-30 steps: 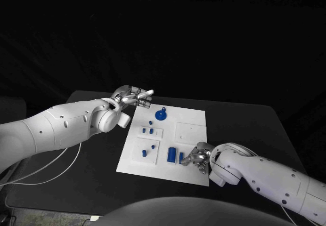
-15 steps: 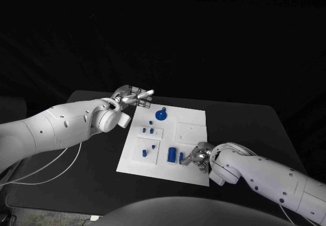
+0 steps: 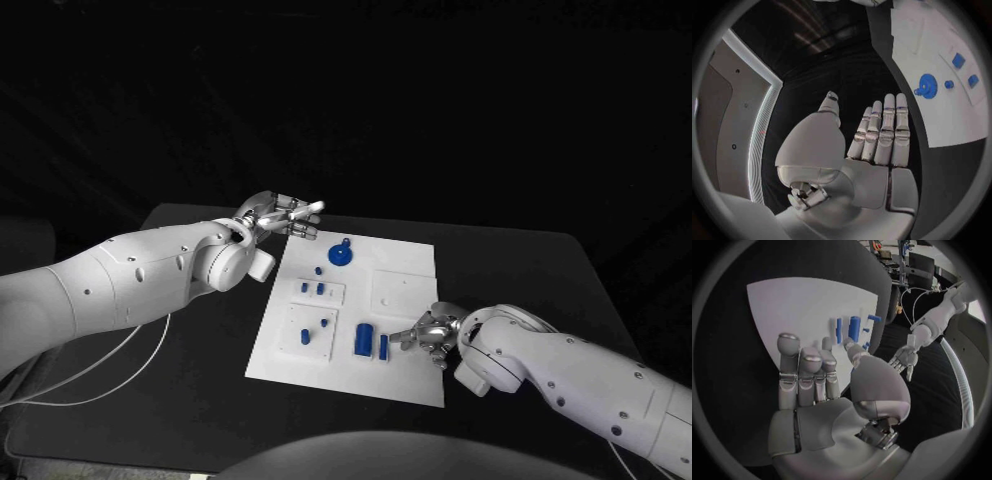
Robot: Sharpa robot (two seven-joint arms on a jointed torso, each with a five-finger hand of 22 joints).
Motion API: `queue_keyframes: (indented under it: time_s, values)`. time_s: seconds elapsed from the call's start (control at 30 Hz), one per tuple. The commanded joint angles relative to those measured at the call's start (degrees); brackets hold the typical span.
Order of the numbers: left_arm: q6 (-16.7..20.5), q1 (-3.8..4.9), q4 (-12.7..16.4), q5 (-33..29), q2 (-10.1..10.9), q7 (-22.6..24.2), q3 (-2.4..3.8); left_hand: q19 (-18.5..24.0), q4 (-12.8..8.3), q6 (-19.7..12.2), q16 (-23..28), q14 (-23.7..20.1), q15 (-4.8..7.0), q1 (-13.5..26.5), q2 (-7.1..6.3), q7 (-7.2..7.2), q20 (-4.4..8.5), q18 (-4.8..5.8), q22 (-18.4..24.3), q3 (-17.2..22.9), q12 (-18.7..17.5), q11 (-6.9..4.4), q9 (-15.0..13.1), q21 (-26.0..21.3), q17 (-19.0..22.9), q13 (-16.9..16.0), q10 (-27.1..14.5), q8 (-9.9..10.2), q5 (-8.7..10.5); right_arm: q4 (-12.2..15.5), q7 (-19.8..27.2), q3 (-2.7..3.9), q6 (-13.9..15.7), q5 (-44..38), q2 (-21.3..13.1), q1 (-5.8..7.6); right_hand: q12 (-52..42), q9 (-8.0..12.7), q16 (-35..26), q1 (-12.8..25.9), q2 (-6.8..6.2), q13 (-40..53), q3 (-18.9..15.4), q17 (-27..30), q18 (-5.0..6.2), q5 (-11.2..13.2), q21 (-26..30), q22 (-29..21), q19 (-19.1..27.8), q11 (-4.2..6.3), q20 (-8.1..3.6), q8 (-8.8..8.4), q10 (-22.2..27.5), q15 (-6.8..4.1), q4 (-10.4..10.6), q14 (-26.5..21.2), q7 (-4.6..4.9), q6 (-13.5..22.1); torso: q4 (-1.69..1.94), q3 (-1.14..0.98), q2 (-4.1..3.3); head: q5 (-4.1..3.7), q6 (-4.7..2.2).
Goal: Assemble the parts on the task board
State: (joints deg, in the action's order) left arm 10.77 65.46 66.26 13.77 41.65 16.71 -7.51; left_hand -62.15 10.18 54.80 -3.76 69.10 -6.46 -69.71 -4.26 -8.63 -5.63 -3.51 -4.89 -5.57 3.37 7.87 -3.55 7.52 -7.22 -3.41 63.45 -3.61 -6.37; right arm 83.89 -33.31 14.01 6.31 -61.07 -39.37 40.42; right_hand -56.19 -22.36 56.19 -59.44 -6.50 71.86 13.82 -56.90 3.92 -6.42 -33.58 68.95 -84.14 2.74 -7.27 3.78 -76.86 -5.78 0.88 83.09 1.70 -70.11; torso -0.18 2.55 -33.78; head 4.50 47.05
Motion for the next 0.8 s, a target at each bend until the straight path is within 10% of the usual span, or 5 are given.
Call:
queue_keyframes:
  time_s: [0.03, 0.23, 0.43, 0.67, 0.8]
  values:
    - [0.58, 0.03, -0.46, -1.03, -0.3, 1.26, 0.02, 0.25, -0.76, 0.68, 0.23, -0.13, 0.23, -0.14, 0.83, 0.0, 0.19, -0.11, -0.06, -0.13, 0.02, -0.15, -0.06, 0.16, -0.03, -0.07, 0.04, -0.23, -0.11, -0.39, 6.68, 1.26, -2.21, 4.64, -0.72, 0.12, 0.81, 0.32, -0.82, -0.46, -0.11, -0.37, -1.33, 0.54, -0.14, -0.28, 1.15, -0.46, -2.3, -0.3, 0.4, -0.08, 0.52, 0.25, 1.09, -0.24, 0.22, 1.12, -0.13, 0.01, 0.27, -0.36, -1.94]
    - [1.94, 0.03, -2.23, -3.26, -1.2, 2.06, 0.0, 0.09, -3.35, 1.24, 0.22, 0.29, 0.38, -0.21, 2.5, -0.14, 0.34, -0.05, -0.07, -1.29, 0.0, -0.35, -0.06, 0.27, 0.14, -0.07, 0.89, -0.25, -0.86, -6.76, 19.76, 3.31, -1.05, 13.48, -0.55, 2.43, 10.92, 2.66, -7.8, -3.34, 4.48, -7.48, -8.4, 5.51, 0.75, -5.2, 11.68, -5.3, -0.96, -1.13, 0.83, -0.17, 4.63, 0.6, -2.3, -2.14, 1.43, 5.0, -0.39, -0.25, 1.58, -0.76, -6.46]
    - [2.56, 0.04, -4.73, -4.75, -2.33, 2.69, 0.02, 0.24, -4.0, 1.32, 0.3, -1.05, 0.02, -0.49, 2.95, -0.15, 0.15, -0.11, -0.03, -1.59, 0.0, -0.27, -0.06, 0.19, 0.64, -0.06, 0.84, -0.24, -1.11, -16.69, 32.04, 4.03, 2.12, 22.52, 1.65, 5.33, 26.52, 7.22, -22.33, -7.83, 8.15, -26.29, -9.35, 13.18, 0.82, -5.92, 25.33, -19.07, 0.72, -2.3, 2.56, -0.28, 7.18, 2.22, -7.91, -4.5, 2.63, 6.94, -0.67, -0.55, 3.06, -0.84, -9.18]
    - [2.31, 0.03, -10.7, -8.29, -5.72, 3.1, 0.06, 2.11, -5.67, 2.15, 0.3, -5.78, -0.52, -1.27, 4.86, 1.0, -1.44, -0.96, 0.47, -2.5, -0.01, -0.48, -0.05, -0.94, 3.26, 0.01, -1.47, -0.32, -1.7, -29.04, 43.47, 7.04, 3.32, 31.47, 5.76, 7.16, 51.16, 15.52, -51.87, -9.82, 10.01, -64.62, 2.53, 35.76, 1.11, -3.76, 29.71, -44.65, 22.57, -8.62, 11.06, -0.22, 10.57, 10.29, -14.45, -15.72, 5.99, 10.44, -0.82, -1.13, 4.08, -0.91, -12.1]
    - [2.04, 0.01, -13.12, -9.52, -7.29, 3.39, 0.07, 3.67, -6.97, 2.09, 0.34, -9.19, -0.39, -1.78, 6.06, 1.62, -4.03, -3.19, 0.72, -3.64, -0.05, -1.08, -0.01, -2.68, 3.54, 0.08, -2.72, -0.16, -1.81, -33.28, 47.51, 8.88, 3.16, 33.6, 7.66, 7.39, 52.75, 18.8, -52.63, -8.66, 9.24, -68.55, 10.89, 45.78, 2.55, -0.82, 30.0, -53.91, 27.38, -9.3, 14.62, -0.26, 13.65, 11.6, -16.82, -20.06, 5.72, 12.07, -0.81, -1.39, 4.19, -1.05, -13.06]
